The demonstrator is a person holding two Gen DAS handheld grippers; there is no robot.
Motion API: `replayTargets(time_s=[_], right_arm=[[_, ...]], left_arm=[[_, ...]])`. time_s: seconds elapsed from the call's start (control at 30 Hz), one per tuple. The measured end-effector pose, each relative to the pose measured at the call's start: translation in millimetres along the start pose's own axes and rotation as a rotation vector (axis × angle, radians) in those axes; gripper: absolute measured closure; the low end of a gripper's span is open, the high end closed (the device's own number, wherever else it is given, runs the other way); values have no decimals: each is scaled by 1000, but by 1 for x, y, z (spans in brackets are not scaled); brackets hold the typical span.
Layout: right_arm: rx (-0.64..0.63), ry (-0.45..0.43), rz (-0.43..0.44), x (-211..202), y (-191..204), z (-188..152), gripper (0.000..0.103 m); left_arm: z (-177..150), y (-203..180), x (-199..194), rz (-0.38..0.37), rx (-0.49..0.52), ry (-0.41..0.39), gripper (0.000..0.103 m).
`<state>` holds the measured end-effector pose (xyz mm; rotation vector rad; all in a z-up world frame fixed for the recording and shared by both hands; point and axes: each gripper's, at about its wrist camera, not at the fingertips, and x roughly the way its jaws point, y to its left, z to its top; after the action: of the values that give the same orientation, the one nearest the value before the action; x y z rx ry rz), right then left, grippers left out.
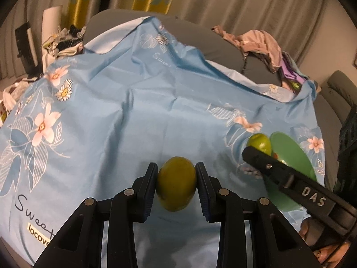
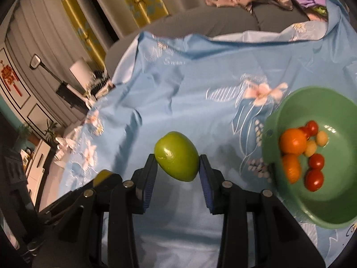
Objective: Organize fruits
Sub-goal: 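Lift the yellow fruit and green plum and carry them over the bowl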
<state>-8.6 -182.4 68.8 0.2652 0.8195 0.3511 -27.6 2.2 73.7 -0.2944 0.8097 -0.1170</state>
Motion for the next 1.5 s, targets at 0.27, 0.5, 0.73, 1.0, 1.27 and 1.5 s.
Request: replayTargets(time_s=[0.27, 0.5, 0.73, 1.0, 1.27, 1.5], right_arm=[[58, -124, 7, -43, -25, 10, 64], [171, -188, -56, -68, -66, 12, 64], [285, -241, -141, -85, -103, 8, 64], [371, -241, -198, -90, -134, 3, 64], [432, -236, -239, -92, -153, 0, 64], [455, -206, -276, -86, -163, -1, 64]], left_arm=[[13, -33, -6, -42, 43, -33, 69], [16, -82, 2, -93, 138, -31, 69], [14, -124, 18, -139, 226, -5, 69], [9, -164, 40, -194, 302, 43, 69], [-4, -190, 66, -227, 360, 116, 69], [-11, -202, 84, -235, 388, 156, 69]])
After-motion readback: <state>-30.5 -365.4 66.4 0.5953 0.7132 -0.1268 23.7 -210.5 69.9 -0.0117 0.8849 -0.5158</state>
